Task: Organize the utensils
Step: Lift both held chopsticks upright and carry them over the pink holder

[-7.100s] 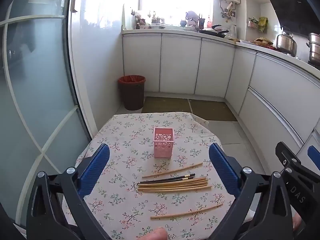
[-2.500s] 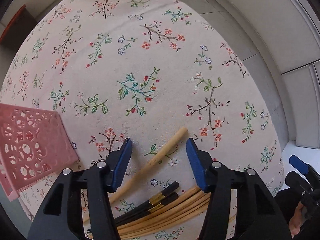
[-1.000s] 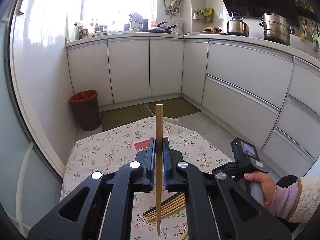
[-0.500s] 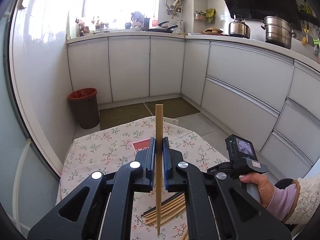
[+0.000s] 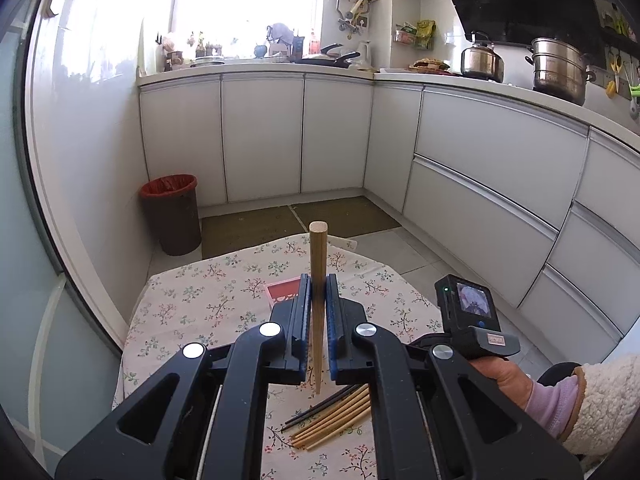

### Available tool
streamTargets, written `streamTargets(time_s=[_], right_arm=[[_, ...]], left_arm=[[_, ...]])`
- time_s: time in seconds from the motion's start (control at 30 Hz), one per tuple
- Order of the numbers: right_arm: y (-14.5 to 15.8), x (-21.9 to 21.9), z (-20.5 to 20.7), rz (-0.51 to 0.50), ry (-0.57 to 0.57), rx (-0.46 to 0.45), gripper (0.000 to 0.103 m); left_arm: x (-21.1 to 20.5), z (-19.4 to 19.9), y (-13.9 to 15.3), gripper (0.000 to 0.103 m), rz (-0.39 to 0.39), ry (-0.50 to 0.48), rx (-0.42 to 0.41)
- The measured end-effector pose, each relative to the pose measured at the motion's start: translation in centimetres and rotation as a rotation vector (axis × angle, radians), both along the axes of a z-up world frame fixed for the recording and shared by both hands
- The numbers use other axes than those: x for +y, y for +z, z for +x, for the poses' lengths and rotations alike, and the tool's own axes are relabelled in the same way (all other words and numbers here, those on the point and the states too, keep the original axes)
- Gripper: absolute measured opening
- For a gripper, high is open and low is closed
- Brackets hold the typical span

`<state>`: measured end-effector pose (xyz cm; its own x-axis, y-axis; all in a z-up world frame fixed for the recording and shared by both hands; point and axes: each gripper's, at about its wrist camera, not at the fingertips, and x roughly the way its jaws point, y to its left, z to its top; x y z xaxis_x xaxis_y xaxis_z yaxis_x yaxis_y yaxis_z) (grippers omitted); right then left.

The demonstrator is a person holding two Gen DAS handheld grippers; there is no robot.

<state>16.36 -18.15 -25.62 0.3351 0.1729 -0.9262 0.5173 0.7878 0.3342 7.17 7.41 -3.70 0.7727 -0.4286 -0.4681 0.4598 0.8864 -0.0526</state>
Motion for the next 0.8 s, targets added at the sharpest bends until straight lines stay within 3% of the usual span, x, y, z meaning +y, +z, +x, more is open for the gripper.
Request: streamTargets(time_s=[0.33, 0.5, 0.8], right_arm=[[9.0, -0.5, -4.7, 0.032, 0.069, -0.306, 0.006], [13.2, -0.8, -5.5, 0.043, 0.082, -0.417, 0.006], [23.7, -2.4, -5.7, -0.003, 0.098, -0.641, 0.006]], left_arm=[[-1.0, -0.8, 0.9, 0.006, -0.030, 0.010, 0.002], [-0.7, -0.9, 2.0, 0.006, -0.077, 0.032, -0.020], [-1.3, 2.6, 4.6, 0.006, -0.115, 0.100, -0.042]])
